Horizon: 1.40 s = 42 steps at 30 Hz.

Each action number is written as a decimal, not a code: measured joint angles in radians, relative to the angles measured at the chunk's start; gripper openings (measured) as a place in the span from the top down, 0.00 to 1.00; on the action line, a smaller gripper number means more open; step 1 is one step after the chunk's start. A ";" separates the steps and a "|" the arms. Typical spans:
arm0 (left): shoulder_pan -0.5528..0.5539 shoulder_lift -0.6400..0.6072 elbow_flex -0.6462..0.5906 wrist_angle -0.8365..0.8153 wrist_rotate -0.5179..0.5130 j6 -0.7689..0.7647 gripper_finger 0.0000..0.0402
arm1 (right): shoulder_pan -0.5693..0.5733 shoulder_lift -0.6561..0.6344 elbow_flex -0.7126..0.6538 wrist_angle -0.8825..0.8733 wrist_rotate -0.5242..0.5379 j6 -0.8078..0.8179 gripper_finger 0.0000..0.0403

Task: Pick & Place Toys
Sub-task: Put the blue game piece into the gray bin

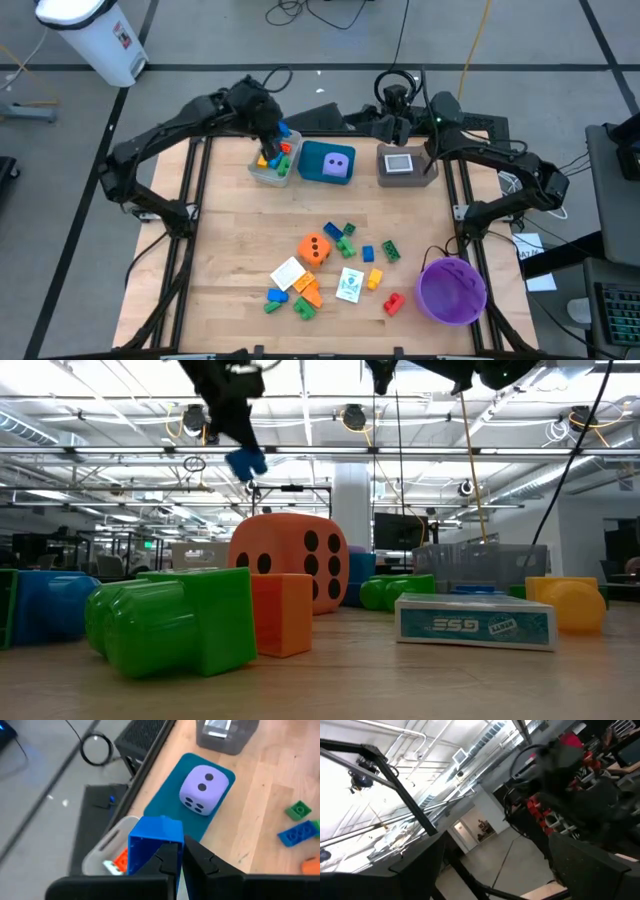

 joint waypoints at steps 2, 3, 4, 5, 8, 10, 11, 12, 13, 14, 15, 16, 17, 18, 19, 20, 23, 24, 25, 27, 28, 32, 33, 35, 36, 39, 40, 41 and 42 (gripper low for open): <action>0.019 0.000 -0.064 0.052 0.016 -0.038 0.97 | 0.014 0.000 0.000 -0.016 -0.001 -0.022 0.14; 0.026 0.000 -0.094 0.073 0.022 -0.058 0.98 | 0.021 0.000 0.000 -0.025 0.000 -0.036 0.14; 0.033 0.000 -0.124 0.091 0.023 -0.079 0.99 | 0.027 0.000 0.000 -0.034 0.000 -0.049 0.14; 0.039 0.000 -0.151 0.109 0.023 -0.105 0.99 | 0.032 0.000 0.000 -0.038 -0.001 -0.058 0.14; 0.063 0.000 -0.226 0.168 0.023 -0.179 0.97 | 0.042 0.000 0.000 -0.040 0.000 -0.069 0.14; 0.080 0.000 -0.271 0.192 0.018 -0.230 0.96 | 0.043 0.000 0.000 -0.040 0.000 -0.070 0.14; 0.087 0.000 -0.290 0.210 0.015 -0.254 0.96 | 0.043 0.000 0.000 -0.041 0.000 -0.072 0.14; 0.094 0.000 -0.306 0.231 0.014 -0.274 0.97 | 0.043 0.000 0.000 -0.042 0.000 -0.072 0.14; 0.101 0.000 -0.320 0.249 0.013 -0.291 0.98 | 0.043 0.000 0.000 -0.044 0.000 -0.072 0.14; 0.105 0.000 -0.333 0.270 0.013 -0.308 0.99 | 0.043 0.000 0.000 -0.047 0.000 -0.073 0.14; 0.109 0.000 -0.344 0.291 0.014 -0.328 0.99 | 0.043 0.000 0.000 -0.053 0.002 -0.078 0.14; 0.114 0.000 -0.353 0.316 0.014 -0.347 0.98 | 0.043 0.000 0.000 -0.062 0.002 -0.084 0.14; 0.117 0.001 -0.357 0.340 0.014 -0.366 0.98 | 0.043 0.000 0.000 -0.069 0.001 -0.090 0.14; 0.120 0.001 -0.358 0.363 0.014 -0.385 0.97 | 0.043 0.000 0.000 -0.075 0.000 -0.095 0.14; 0.124 0.006 -0.358 0.389 0.013 -0.401 0.97 | 0.043 0.000 0.000 -0.081 0.000 -0.098 0.14; 0.124 0.013 -0.358 0.413 0.010 -0.417 0.97 | 0.043 0.000 0.000 -0.086 -0.001 -0.098 0.14; 0.127 0.037 -0.358 0.438 -0.012 -0.446 0.99 | 0.043 0.001 0.000 -0.099 -0.001 -0.097 0.14; 0.127 0.047 -0.358 0.449 -0.015 -0.457 0.99 | 0.043 0.001 0.000 -0.103 -0.001 -0.097 0.14; 0.128 0.057 -0.358 0.451 -0.020 -0.471 0.98 | 0.043 0.001 0.000 -0.105 -0.002 -0.096 0.14; 0.131 0.081 -0.358 0.443 -0.020 -0.493 0.97 | 0.042 0.001 0.000 -0.112 -0.004 -0.096 0.14; 0.132 0.092 -0.358 0.445 -0.021 -0.502 0.97 | 0.042 0.001 0.000 -0.114 -0.004 -0.095 0.14; 0.132 0.132 -0.358 0.467 -0.018 -0.524 0.99 | 0.042 0.001 0.000 -0.125 -0.005 -0.099 0.14; 0.132 0.141 -0.358 0.473 -0.011 -0.531 0.99 | 0.042 0.001 0.000 -0.132 -0.005 -0.101 0.14; 0.129 0.163 -0.358 0.490 -0.001 -0.549 0.97 | 0.042 0.001 0.000 -0.148 -0.005 -0.102 0.14; 0.129 0.170 -0.358 0.495 0.002 -0.558 0.97 | 0.041 0.001 0.000 -0.153 -0.005 -0.102 0.14; 0.128 0.192 -0.358 0.490 0.008 -0.566 0.97 | 0.040 0.001 0.000 -0.159 -0.006 -0.102 0.14; 0.128 0.199 -0.358 0.484 0.009 -0.567 0.98 | 0.039 0.001 0.000 -0.163 -0.006 -0.104 0.14; 0.129 0.203 -0.358 0.480 0.014 -0.569 0.99 | 0.039 0.001 0.000 -0.168 -0.006 -0.110 0.14; 0.129 0.207 -0.358 0.483 0.016 -0.571 0.99 | 0.039 0.001 0.000 -0.176 -0.006 -0.120 0.14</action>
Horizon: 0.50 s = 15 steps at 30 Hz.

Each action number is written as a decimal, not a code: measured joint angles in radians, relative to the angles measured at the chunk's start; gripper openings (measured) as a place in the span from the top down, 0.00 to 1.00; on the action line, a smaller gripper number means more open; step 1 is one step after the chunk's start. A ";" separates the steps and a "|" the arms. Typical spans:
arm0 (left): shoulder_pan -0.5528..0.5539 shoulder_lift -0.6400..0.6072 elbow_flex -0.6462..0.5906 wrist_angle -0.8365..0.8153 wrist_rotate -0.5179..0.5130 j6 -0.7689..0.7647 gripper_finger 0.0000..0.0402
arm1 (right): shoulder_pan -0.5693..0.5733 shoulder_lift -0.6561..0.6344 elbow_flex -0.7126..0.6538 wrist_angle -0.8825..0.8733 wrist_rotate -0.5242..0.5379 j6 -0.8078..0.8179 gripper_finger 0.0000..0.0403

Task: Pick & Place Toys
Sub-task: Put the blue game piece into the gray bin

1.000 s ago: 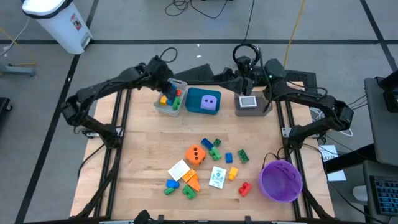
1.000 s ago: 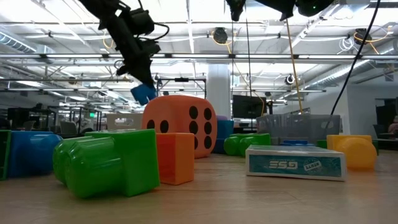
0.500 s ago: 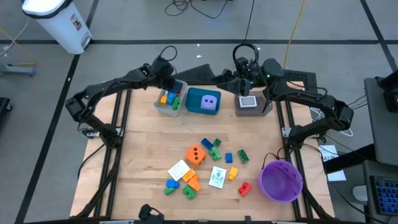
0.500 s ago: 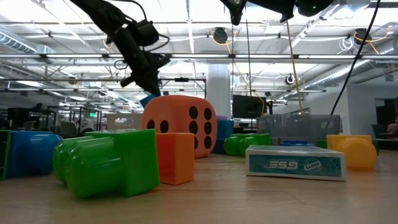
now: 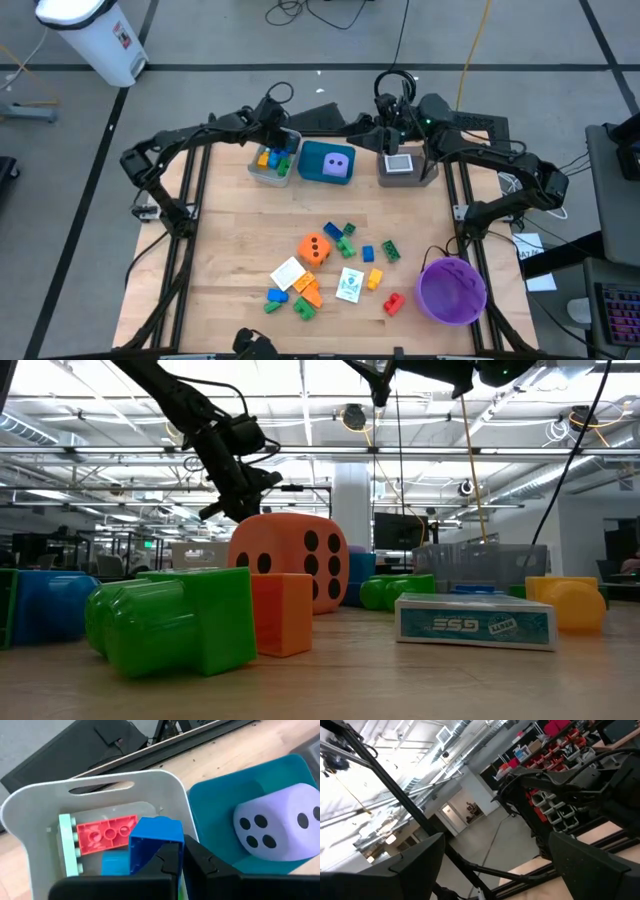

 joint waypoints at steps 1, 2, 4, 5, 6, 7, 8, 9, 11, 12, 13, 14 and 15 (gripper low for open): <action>0.000 0.001 0.000 0.006 0.001 -0.004 0.99 | 0.000 0.000 0.000 -0.008 0.000 -0.012 0.14; 0.000 0.001 0.000 0.006 0.002 -0.008 0.98 | 0.000 0.000 0.000 -0.015 0.000 -0.026 0.14; 0.000 0.002 0.000 0.010 -0.002 -0.011 0.95 | 0.000 0.000 0.000 -0.027 0.000 -0.038 0.14; 0.000 0.002 0.000 0.017 -0.010 -0.014 0.94 | 0.000 0.000 0.000 -0.029 0.000 -0.038 0.14; 0.000 0.002 0.000 0.020 -0.017 -0.023 0.93 | 0.000 0.000 0.000 -0.031 0.000 -0.037 0.14; 0.001 0.002 0.000 0.019 -0.019 -0.030 0.92 | 0.000 0.000 0.000 -0.032 0.000 -0.037 0.14; 0.004 0.002 0.000 0.020 -0.020 -0.031 0.92 | 0.000 0.000 0.000 -0.033 0.000 -0.038 0.14; 0.007 0.002 0.000 0.020 -0.020 -0.032 0.92 | 0.000 0.000 0.000 -0.034 0.000 -0.041 0.14; 0.008 0.002 0.000 0.020 -0.020 -0.032 0.92 | 0.000 0.000 0.000 -0.034 0.000 -0.054 0.14; 0.008 0.002 0.000 0.021 -0.021 -0.032 0.92 | 0.000 0.000 0.000 -0.034 0.000 -0.054 0.14; 0.009 0.002 0.000 0.021 -0.021 -0.032 0.91 | 0.000 0.000 0.000 -0.034 0.000 -0.054 0.14; 0.008 0.002 0.000 0.022 -0.021 -0.032 0.91 | 0.000 0.000 0.000 -0.034 0.000 -0.054 0.14; 0.008 0.002 0.000 0.024 -0.021 -0.032 0.91 | 0.000 0.000 0.000 -0.034 0.000 -0.054 0.14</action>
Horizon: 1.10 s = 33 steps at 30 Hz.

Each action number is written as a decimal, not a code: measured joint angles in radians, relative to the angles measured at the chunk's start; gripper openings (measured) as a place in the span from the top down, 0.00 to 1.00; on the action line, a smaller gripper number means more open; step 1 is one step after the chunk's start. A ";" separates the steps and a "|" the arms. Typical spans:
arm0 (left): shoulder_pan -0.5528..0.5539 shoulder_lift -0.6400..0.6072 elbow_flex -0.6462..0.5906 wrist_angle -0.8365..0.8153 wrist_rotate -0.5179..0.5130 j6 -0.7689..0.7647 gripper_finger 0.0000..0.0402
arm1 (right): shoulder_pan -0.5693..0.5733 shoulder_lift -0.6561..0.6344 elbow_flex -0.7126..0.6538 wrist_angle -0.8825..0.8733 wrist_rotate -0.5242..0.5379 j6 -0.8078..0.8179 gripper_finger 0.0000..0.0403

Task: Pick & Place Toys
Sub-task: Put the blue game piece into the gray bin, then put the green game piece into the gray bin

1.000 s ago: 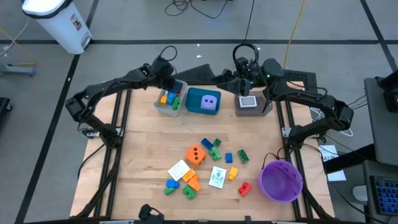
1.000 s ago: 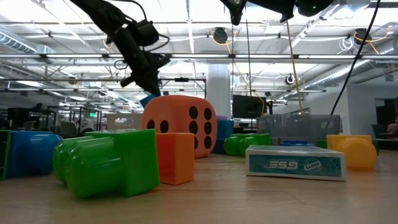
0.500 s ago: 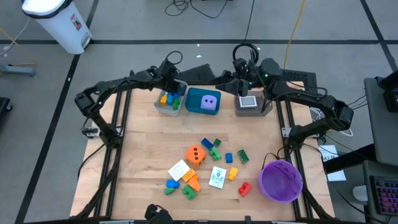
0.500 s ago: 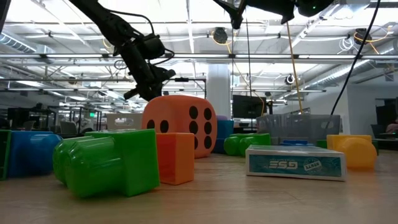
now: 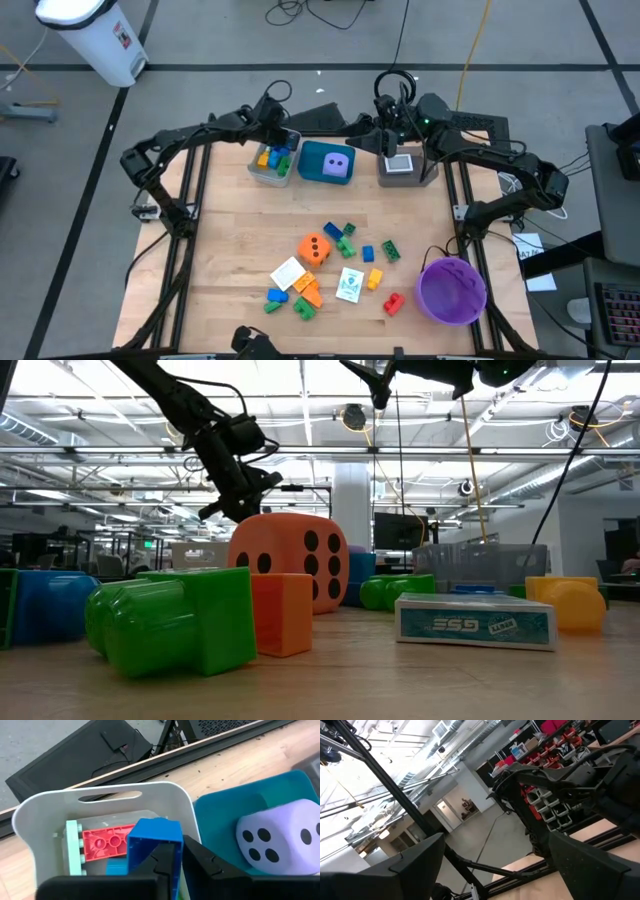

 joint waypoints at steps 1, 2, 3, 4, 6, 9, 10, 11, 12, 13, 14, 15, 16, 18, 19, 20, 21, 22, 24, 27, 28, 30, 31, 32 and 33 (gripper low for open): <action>0.000 0.000 0.000 0.000 0.000 0.000 0.90 | 0.000 0.000 0.000 0.000 0.000 0.000 0.14; 0.000 0.000 0.000 0.001 0.000 0.000 0.90 | 0.000 0.000 0.000 0.000 0.000 0.000 0.14; 0.000 0.000 0.000 0.001 0.000 0.000 0.89 | 0.000 0.000 0.000 0.000 0.000 0.000 0.14; 0.000 0.000 0.000 0.001 0.000 0.000 0.88 | 0.000 0.000 0.000 0.000 0.000 0.000 0.14; 0.000 0.000 0.000 0.001 0.000 0.000 0.85 | 0.000 0.000 0.000 0.000 0.000 0.000 0.14; 0.000 0.000 0.000 0.001 0.000 0.000 0.80 | 0.000 0.000 0.000 0.000 0.000 0.000 0.14; 0.000 0.000 0.000 0.003 0.000 0.001 0.78 | 0.000 0.000 0.000 0.000 0.000 0.000 0.14; 0.000 0.000 0.000 0.006 0.000 0.004 0.77 | 0.000 0.000 0.000 0.000 0.000 0.000 0.14; 0.000 0.000 0.000 0.010 0.000 0.005 0.75 | 0.000 0.000 0.000 0.000 0.000 0.000 0.14; 0.000 -0.003 0.000 0.012 0.000 0.005 0.74 | 0.000 0.000 0.000 0.000 0.000 0.000 0.14; 0.003 -0.008 0.000 0.014 0.003 0.006 0.73 | 0.000 0.000 0.000 0.000 0.000 0.000 0.14; 0.005 -0.016 0.000 0.022 0.013 0.007 0.72 | 0.000 0.000 0.000 0.000 0.000 0.000 0.14; 0.008 -0.026 0.000 0.031 0.030 0.007 0.72 | 0.000 0.000 0.000 0.000 0.000 0.000 0.14; 0.017 -0.054 0.000 0.034 0.070 0.014 0.71 | 0.000 0.000 0.000 0.000 0.000 0.000 0.14; 0.023 -0.071 0.000 0.032 0.094 0.024 0.71 | 0.000 0.000 0.000 0.000 0.000 0.000 0.14; 0.026 -0.089 0.000 0.030 0.118 0.038 0.71 | 0.000 0.000 0.000 0.001 0.001 0.001 0.14; 0.031 -0.111 0.000 0.024 0.147 0.055 0.71 | 0.000 0.000 0.000 0.000 0.002 0.001 0.14; 0.035 -0.136 0.000 0.016 0.179 0.073 0.71 | 0.000 0.000 0.000 0.000 0.002 0.001 0.14; 0.045 -0.192 0.000 -0.007 0.247 0.108 0.71 | 0.001 0.000 0.000 0.000 0.003 0.002 0.14; 0.052 -0.285 0.000 -0.059 0.329 0.157 0.71 | 0.018 0.000 0.000 -0.003 0.012 0.033 0.14; 0.052 -0.318 0.000 -0.079 0.353 0.171 0.71 | 0.029 0.000 0.000 -0.006 0.022 0.039 0.14; 0.049 -0.385 0.000 -0.116 0.406 0.194 0.71 | 0.058 0.000 0.000 -0.015 0.051 0.044 0.14; 0.045 -0.417 0.000 -0.131 0.432 0.204 0.71 | 0.075 0.000 0.000 -0.017 0.063 0.043 0.14; 0.039 -0.451 0.000 -0.146 0.453 0.213 0.71 | 0.093 0.000 0.000 -0.019 0.074 0.040 0.14; 0.031 -0.484 0.000 -0.163 0.472 0.221 0.71 | 0.112 0.000 0.000 -0.025 0.087 0.031 0.14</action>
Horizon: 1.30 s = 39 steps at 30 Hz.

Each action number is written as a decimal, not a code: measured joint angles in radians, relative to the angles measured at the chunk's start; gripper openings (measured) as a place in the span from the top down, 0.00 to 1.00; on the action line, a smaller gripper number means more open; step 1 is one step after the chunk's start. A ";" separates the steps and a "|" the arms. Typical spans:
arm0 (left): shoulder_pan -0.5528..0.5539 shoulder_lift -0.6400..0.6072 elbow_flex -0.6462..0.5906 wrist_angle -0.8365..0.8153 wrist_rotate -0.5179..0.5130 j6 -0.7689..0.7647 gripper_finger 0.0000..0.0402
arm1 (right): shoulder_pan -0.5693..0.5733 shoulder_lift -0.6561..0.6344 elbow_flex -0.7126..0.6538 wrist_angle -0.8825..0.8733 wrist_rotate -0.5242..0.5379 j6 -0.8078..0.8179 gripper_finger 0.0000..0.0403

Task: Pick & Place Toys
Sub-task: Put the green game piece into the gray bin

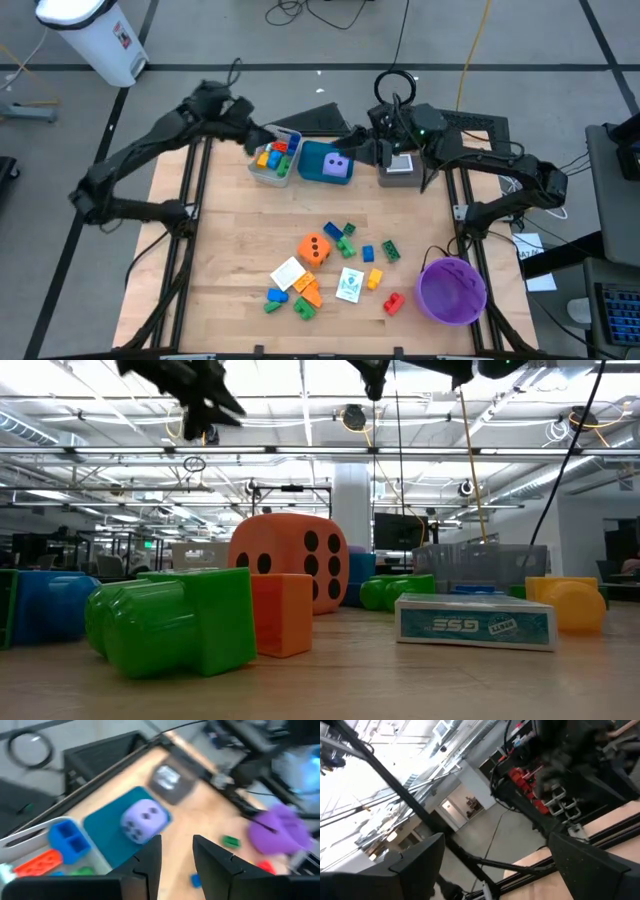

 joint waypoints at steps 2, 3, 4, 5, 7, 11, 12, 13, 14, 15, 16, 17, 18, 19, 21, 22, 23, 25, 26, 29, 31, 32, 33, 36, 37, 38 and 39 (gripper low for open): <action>-0.022 -0.065 0.000 -0.027 0.027 0.011 0.71 | 0.042 -0.001 0.000 -0.025 0.031 -0.009 0.14; -0.036 -0.097 0.000 -0.038 0.032 0.015 0.71 | 0.064 -0.001 0.000 -0.043 0.047 -0.011 0.14; -0.054 -0.128 0.000 -0.048 0.035 0.017 0.71 | 0.085 -0.001 0.000 -0.067 0.063 -0.012 0.14; -0.075 -0.155 0.000 -0.056 0.036 0.017 0.71 | 0.107 -0.001 0.000 -0.099 0.081 -0.019 0.14; -0.119 -0.204 0.000 -0.059 0.035 0.015 0.71 | 0.158 -0.001 0.000 -0.192 0.133 -0.067 0.14; -0.216 -0.280 0.000 -0.059 0.022 -0.003 0.71 | 0.256 -0.001 0.000 -0.469 0.278 -0.234 0.14; -0.238 -0.294 0.000 -0.059 0.018 -0.008 0.71 | 0.279 -0.001 0.000 -0.545 0.321 -0.277 0.14; -0.259 -0.306 0.000 -0.059 0.013 -0.009 0.71 | 0.302 -0.001 0.000 -0.624 0.370 -0.317 0.14; -0.278 -0.315 0.000 -0.060 0.008 -0.011 0.71 | 0.325 -0.001 0.000 -0.704 0.418 -0.356 0.14; -0.298 -0.322 0.000 -0.059 0.007 -0.015 0.71 | 0.349 0.001 0.000 -0.775 0.464 -0.393 0.14; -0.317 -0.325 0.000 -0.059 0.007 -0.021 0.71 | 0.373 0.008 0.000 -0.840 0.501 -0.425 0.14; -0.334 -0.327 0.000 -0.059 0.004 -0.032 0.71 | 0.396 0.018 0.000 -0.895 0.538 -0.455 0.14; -0.351 -0.328 0.000 -0.060 0.000 -0.035 0.71 | 0.420 0.030 0.000 -0.944 0.566 -0.478 0.14; -0.365 -0.328 0.000 -0.060 -0.002 -0.037 0.71 | 0.444 0.045 0.000 -0.986 0.594 -0.498 0.14; -0.392 -0.327 0.000 -0.060 -0.009 -0.035 0.71 | 0.482 0.090 0.000 -1.021 0.626 -0.532 0.14; -0.404 -0.327 0.000 -0.060 -0.012 -0.033 0.71 | 0.496 0.114 0.000 -1.016 0.634 -0.545 0.14; -0.414 -0.325 0.000 -0.059 -0.020 -0.029 0.71 | 0.507 0.135 -0.002 -1.012 0.658 -0.556 0.14; -0.436 -0.319 0.000 -0.060 -0.043 -0.027 0.71 | 0.522 0.173 -0.010 -1.003 0.721 -0.561 0.14; -0.443 -0.317 0.000 -0.063 -0.052 -0.030 0.71 | 0.525 0.190 -0.013 -0.984 0.753 -0.561 0.14; -0.459 -0.313 0.000 -0.065 -0.061 -0.029 0.71 | 0.522 0.226 -0.027 -0.974 0.852 -0.550 0.14; -0.467 -0.313 0.000 -0.074 -0.063 -0.031 0.71 | 0.511 0.244 -0.034 -0.966 0.883 -0.547 0.14; -0.469 -0.312 0.000 -0.078 -0.063 -0.030 0.71 | 0.506 0.253 -0.037 -0.964 0.882 -0.552 0.14; -0.474 -0.312 0.000 -0.080 -0.063 -0.030 0.71 | 0.499 0.260 -0.039 -0.967 0.874 -0.553 0.14; -0.486 -0.313 0.000 -0.084 -0.082 -0.031 0.71 | 0.481 0.290 -0.044 -0.962 0.830 -0.552 0.14; -0.490 -0.313 0.000 -0.087 -0.092 -0.031 0.71 | 0.479 0.301 -0.045 -0.962 0.827 -0.550 0.14; -0.494 -0.312 0.000 -0.090 -0.103 -0.031 0.71 | 0.476 0.310 -0.045 -0.962 0.828 -0.551 0.14; -0.498 -0.312 0.000 -0.090 -0.106 -0.031 0.71 | 0.475 0.317 -0.045 -0.960 0.829 -0.551 0.14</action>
